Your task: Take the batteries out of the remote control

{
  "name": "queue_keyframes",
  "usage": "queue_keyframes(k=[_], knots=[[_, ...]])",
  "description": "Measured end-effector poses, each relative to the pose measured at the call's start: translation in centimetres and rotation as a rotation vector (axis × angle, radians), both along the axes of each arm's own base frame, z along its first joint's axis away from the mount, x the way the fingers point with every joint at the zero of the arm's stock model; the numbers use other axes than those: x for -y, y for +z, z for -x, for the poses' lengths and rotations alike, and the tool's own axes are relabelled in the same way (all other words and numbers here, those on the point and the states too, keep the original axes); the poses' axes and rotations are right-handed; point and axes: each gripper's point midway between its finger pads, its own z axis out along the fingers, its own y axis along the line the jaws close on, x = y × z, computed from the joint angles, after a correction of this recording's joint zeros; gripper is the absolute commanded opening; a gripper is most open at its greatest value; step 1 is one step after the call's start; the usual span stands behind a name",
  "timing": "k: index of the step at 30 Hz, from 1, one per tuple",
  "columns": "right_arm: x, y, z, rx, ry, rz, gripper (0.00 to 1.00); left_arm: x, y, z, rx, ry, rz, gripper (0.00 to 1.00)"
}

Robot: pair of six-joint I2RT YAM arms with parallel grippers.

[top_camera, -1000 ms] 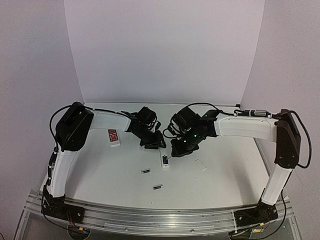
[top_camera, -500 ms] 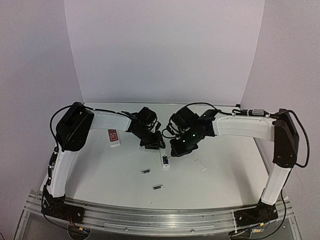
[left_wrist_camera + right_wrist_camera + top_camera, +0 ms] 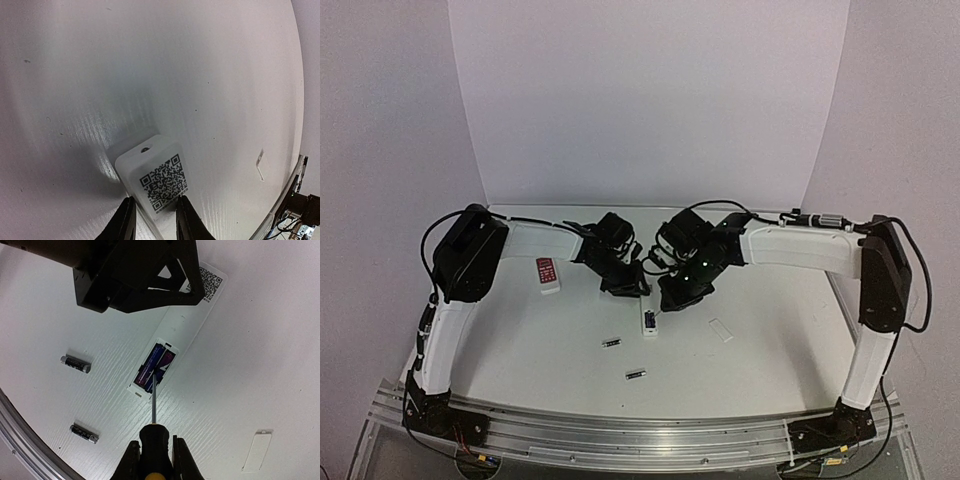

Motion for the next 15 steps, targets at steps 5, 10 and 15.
queue_keyframes(k=[5,10,15], knots=[[-0.06,0.00,-0.04,-0.005,0.014,0.015,0.00,-0.03,0.04,-0.02,-0.008,0.010,-0.002,0.23],[-0.26,0.02,0.08,0.004,0.046,0.042,0.00,-0.08,-0.04,-0.08,-0.013,0.031,-0.010,0.22],[-0.84,0.14,0.32,0.037,0.082,0.109,0.00,-0.06,-0.08,-0.09,-0.019,0.052,-0.014,0.20]])
